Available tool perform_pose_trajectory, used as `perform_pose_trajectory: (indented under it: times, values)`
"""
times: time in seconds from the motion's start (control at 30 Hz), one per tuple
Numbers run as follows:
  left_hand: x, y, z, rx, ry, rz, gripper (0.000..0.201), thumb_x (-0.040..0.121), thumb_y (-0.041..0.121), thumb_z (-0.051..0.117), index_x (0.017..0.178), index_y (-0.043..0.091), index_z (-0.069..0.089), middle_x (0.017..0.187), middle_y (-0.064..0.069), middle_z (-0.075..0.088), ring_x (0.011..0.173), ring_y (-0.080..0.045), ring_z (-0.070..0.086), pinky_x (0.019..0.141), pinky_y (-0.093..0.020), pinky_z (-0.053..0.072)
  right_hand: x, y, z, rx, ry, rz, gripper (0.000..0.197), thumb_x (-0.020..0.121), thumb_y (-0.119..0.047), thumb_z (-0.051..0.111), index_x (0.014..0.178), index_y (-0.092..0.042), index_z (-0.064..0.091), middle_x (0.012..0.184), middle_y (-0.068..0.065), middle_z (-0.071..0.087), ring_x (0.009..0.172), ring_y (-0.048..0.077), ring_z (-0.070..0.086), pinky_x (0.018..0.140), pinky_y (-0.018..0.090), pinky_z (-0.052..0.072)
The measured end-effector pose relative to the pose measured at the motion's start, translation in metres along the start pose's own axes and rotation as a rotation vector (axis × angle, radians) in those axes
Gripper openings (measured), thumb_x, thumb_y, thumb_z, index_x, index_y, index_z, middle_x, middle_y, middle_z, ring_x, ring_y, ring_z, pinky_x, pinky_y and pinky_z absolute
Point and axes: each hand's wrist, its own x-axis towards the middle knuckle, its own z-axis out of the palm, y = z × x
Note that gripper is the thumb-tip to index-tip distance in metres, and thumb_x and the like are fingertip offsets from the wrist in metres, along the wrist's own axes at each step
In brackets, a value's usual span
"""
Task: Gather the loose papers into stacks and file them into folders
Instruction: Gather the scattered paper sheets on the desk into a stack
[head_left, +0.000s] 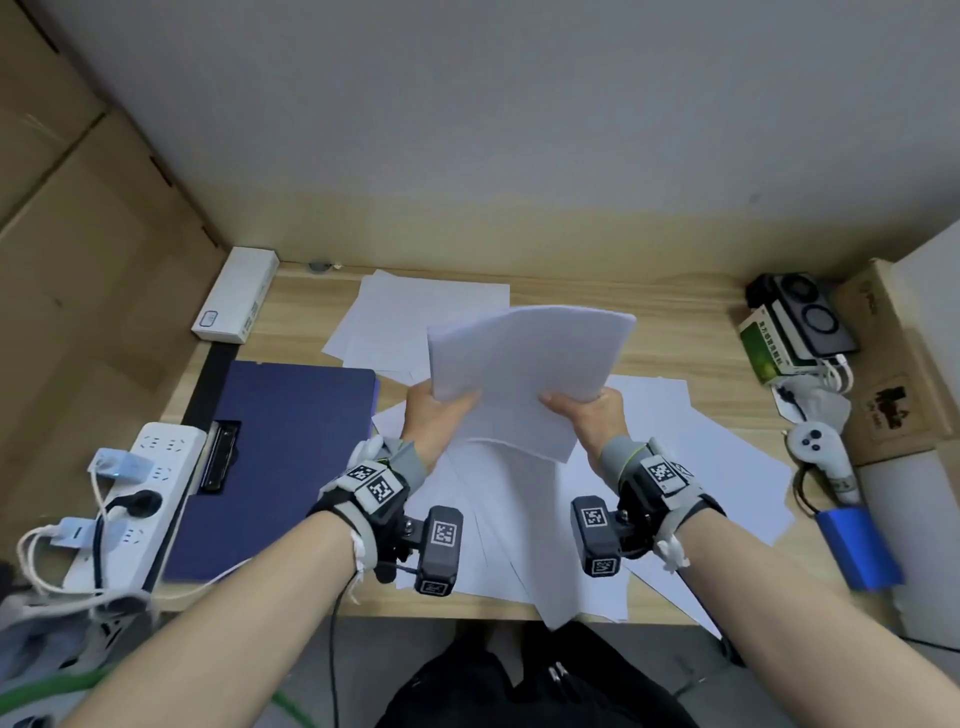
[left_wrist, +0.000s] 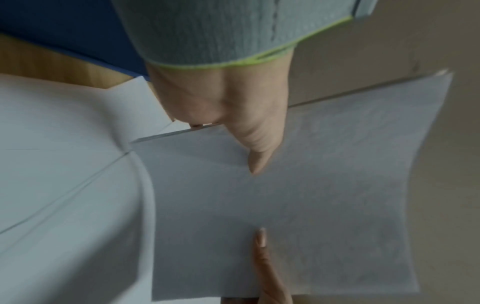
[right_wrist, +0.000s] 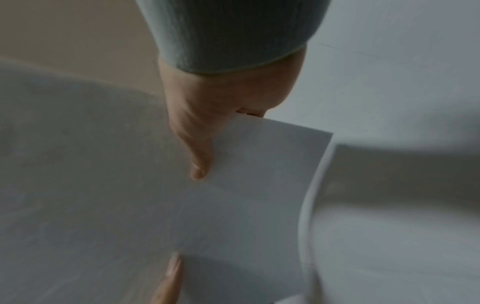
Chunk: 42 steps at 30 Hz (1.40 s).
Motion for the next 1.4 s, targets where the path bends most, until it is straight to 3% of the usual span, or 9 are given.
perform_pose_trajectory:
  times: [0.2,0.33,0.53,0.7,0.87,1.03,1.13,1.23,1.4]
  values:
    - [-0.006,-0.023,0.015,0.156,-0.063,-0.105,0.012,0.081,0.008,0.075,0.092,0.009,0.070,0.092,-0.010,0.073,0.089,-0.026,0.071,0.079,-0.032,0.057,-0.010,0.016,-0.025,-0.062,-0.060,0.107,0.022,0.069,0.000,0.083,0.089,-0.008,0.074,0.091,0.009,0.075,0.082,0.023,0.069,0.089,0.043,0.057]
    - [-0.020,-0.019,0.034,0.101,-0.141,-0.067,0.010,0.084,0.010,0.074,0.093,0.012,0.071,0.084,0.005,0.073,0.072,-0.004,0.072,0.064,-0.016,0.056,-0.018,0.013,-0.055,0.031,-0.008,0.117,0.021,0.071,-0.005,0.083,0.090,-0.007,0.074,0.089,0.010,0.076,0.075,0.022,0.070,0.078,0.040,0.060]
    - [-0.056,-0.047,0.071,0.233,-0.305,-0.155,0.003,0.088,0.017,0.071,0.090,0.019,0.070,0.078,0.012,0.075,0.074,-0.001,0.072,0.066,-0.015,0.056,-0.034,0.036,-0.115,0.059,0.033,0.205,0.028,0.071,-0.007,0.083,0.096,-0.002,0.072,0.096,0.016,0.075,0.078,0.027,0.069,0.076,0.039,0.059]
    - [-0.075,-0.083,0.089,0.271,-0.059,-0.230,0.019,0.089,0.017,0.068,0.101,0.002,0.069,0.094,-0.010,0.071,0.087,-0.024,0.067,0.080,-0.031,0.053,-0.046,0.072,-0.168,-0.030,0.167,0.244,0.028,0.082,-0.012,0.075,0.108,-0.003,0.067,0.094,0.011,0.069,0.077,0.024,0.064,0.069,0.034,0.051]
    - [-0.092,-0.109,0.089,0.326,0.072,-0.293,0.022,0.090,0.016,0.066,0.103,-0.001,0.068,0.094,-0.012,0.069,0.092,-0.029,0.067,0.081,-0.032,0.052,-0.051,0.117,-0.230,-0.658,0.464,0.386,0.076,0.073,-0.019,0.079,0.136,-0.002,0.040,0.135,0.017,0.041,0.118,0.035,0.050,0.091,0.041,0.043]
    - [-0.099,-0.122,0.085,0.338,0.137,-0.347,0.029,0.089,0.020,0.067,0.109,-0.001,0.067,0.102,-0.013,0.071,0.095,-0.030,0.067,0.090,-0.039,0.054,-0.057,0.123,-0.241,-0.868,0.514,0.544,0.078,0.060,-0.033,0.080,0.117,-0.004,0.035,0.120,0.017,0.039,0.096,0.034,0.051,0.064,0.037,0.038]
    - [-0.103,-0.126,0.083,0.333,0.161,-0.382,0.032,0.087,0.022,0.069,0.110,-0.001,0.067,0.101,-0.014,0.072,0.094,-0.033,0.069,0.091,-0.046,0.055,-0.051,0.124,-0.252,-0.747,0.461,0.597,0.073,0.065,-0.034,0.079,0.116,-0.004,0.036,0.118,0.016,0.051,0.095,0.038,0.058,0.071,0.044,0.050]
    - [-0.101,-0.134,0.077,0.328,0.175,-0.400,0.038,0.084,0.026,0.071,0.111,0.000,0.065,0.101,-0.012,0.071,0.095,-0.033,0.068,0.091,-0.048,0.055,-0.049,0.127,-0.259,-0.719,0.360,0.553,0.048,0.067,-0.036,0.072,0.098,-0.007,0.050,0.096,0.010,0.063,0.085,0.033,0.061,0.075,0.041,0.054]
    - [-0.101,-0.124,0.068,0.289,0.173,-0.381,0.023,0.088,0.021,0.068,0.104,0.004,0.065,0.097,-0.010,0.070,0.092,-0.031,0.067,0.089,-0.042,0.055,-0.050,0.129,-0.267,-0.606,0.444,0.403,0.016,0.074,-0.020,0.060,0.084,-0.008,0.062,0.082,0.011,0.066,0.075,0.032,0.062,0.067,0.033,0.049]
